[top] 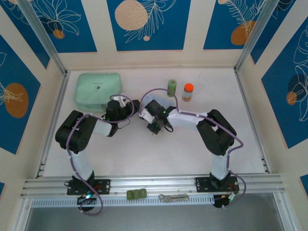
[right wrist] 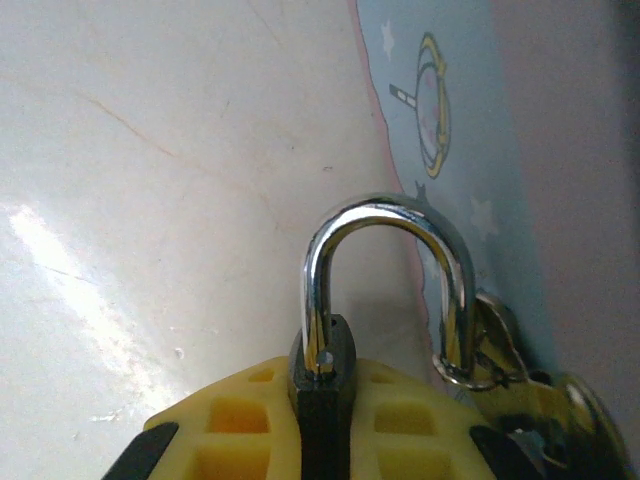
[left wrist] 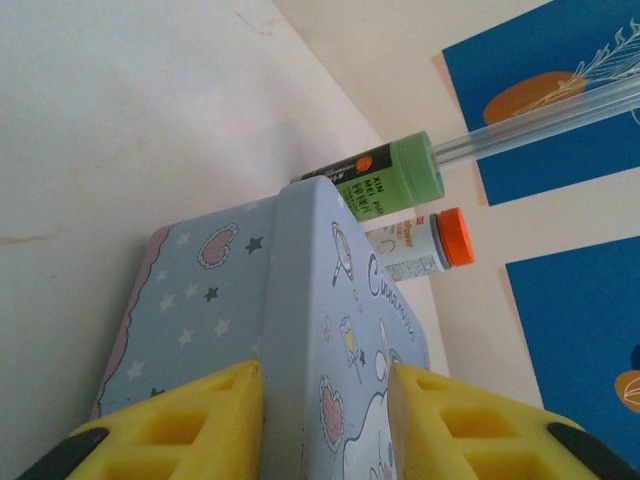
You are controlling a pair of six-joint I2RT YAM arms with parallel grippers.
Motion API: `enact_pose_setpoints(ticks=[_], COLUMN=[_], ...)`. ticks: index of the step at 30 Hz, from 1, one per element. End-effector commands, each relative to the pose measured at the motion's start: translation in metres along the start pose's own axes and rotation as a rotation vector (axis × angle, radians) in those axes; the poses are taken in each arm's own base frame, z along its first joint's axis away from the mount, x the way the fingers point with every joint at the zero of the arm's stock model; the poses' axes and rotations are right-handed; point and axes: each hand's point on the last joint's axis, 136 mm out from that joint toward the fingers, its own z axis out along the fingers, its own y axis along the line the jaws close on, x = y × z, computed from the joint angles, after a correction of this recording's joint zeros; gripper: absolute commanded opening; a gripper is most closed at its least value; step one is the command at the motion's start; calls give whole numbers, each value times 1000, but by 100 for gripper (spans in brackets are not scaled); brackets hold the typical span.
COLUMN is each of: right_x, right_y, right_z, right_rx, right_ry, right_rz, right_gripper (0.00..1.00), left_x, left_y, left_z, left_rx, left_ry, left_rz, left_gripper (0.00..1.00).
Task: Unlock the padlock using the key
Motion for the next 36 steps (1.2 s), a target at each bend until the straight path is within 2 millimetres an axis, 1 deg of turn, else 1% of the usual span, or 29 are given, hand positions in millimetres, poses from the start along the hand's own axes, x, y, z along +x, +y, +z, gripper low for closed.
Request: enact_pose_setpoints(ticks=[1,3,5,7,9,11,13,15,20,22,24,26,28,32,36], right_x=[-36,-39,-40,-35,-31,-27,-25,-22,-20,-19,-20,-21,-22,-20,-19], right_y=[7,10,8,1,-1,4,5,6,12,11,10,10,10,12,16], right_z=[-12,-19,-24,-23,-21,-19,-17,-14,-8,-6,-5,-4,-4,-5,-6], right_rx=[-130,-243,-301,-270,-261,-265,-239,-229,-240,-229,-224,-223,-225,-229,-237], right_ry=[-115,-122,-133,-135,-140,-156,-167,-162,-156,-155,-151,-148,-149,-149,-153], right_rz=[79,158,215,230,220,171,118,90,12,-2,-10,-16,-18,-13,-14], right_gripper=[0,0,0,0,0,0,0,0,0,0,0,0,0,0,0], left_x=[21,20,21,22,23,22,19,18,26,31,40,51,56,57,63], left_y=[-12,-14,-15,-14,-11,-4,1,2,1,3,3,4,4,4,6], left_z=[0,-1,-3,-7,-14,-25,-35,-44,-61,-65,-63,-56,-48,-35,-26], left_rx=[71,80,84,80,62,30,13,4,-27,-31,-30,-35,-24,23,24], left_ry=[73,73,71,74,76,72,68,69,76,68,78,91,79,34,40], left_rz=[-16,-20,-28,-29,-23,-22,-35,-45,-70,-98,-113,-127,-144,-185,-187], left_gripper=[36,36,38,44,49,56,60,60,60,56,51,49,47,41,40])
